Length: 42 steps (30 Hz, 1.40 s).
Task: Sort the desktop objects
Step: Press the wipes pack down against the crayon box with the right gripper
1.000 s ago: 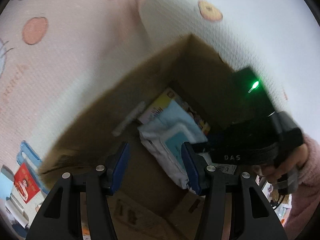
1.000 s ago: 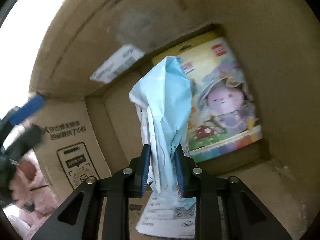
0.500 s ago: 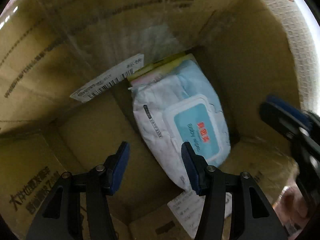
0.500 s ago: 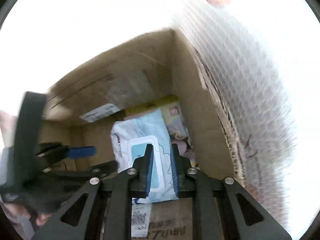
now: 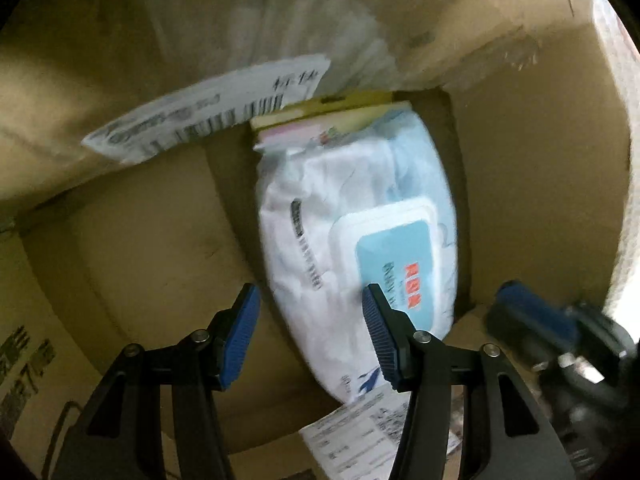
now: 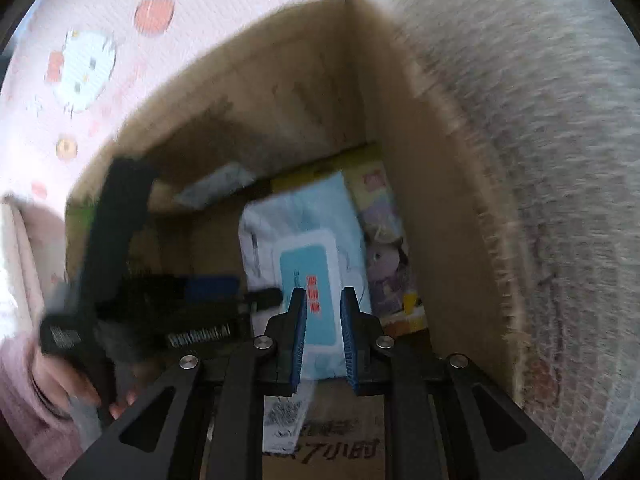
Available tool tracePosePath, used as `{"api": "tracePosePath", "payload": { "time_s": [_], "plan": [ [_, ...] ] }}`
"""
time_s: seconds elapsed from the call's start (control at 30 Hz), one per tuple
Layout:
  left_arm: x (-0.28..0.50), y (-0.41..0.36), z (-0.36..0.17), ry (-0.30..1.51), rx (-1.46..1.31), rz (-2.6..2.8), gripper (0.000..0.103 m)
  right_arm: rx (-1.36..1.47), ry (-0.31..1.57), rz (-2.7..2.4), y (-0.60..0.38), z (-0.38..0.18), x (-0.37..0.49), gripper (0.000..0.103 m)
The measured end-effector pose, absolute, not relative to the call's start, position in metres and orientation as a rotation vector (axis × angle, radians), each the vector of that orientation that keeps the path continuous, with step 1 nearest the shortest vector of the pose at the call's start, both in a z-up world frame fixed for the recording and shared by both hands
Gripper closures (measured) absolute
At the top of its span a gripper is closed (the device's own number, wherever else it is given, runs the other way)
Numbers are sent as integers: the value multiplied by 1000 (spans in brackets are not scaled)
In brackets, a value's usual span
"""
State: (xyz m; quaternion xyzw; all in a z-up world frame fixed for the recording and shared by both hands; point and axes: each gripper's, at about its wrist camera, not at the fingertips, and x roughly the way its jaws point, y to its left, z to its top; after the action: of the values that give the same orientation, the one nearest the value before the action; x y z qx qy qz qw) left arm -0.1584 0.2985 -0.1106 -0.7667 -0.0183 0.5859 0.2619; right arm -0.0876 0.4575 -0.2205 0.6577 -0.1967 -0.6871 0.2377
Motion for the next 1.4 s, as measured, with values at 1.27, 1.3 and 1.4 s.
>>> {"api": "tracePosePath", "payload": {
  "time_s": [1.27,1.3,1.4],
  "plan": [
    [-135,261,-99,-97,-2041,1417,91,1876,284,-1452,396,-237,-56,89],
    [-137,259,-100,-123,-2050,1408,92,1875,286,-1454,396,-236,-56,89],
    [-141,252,-102,-195,-2065,1392,92,1884,255,-1494,399,-233,-58,89]
  ]
}}
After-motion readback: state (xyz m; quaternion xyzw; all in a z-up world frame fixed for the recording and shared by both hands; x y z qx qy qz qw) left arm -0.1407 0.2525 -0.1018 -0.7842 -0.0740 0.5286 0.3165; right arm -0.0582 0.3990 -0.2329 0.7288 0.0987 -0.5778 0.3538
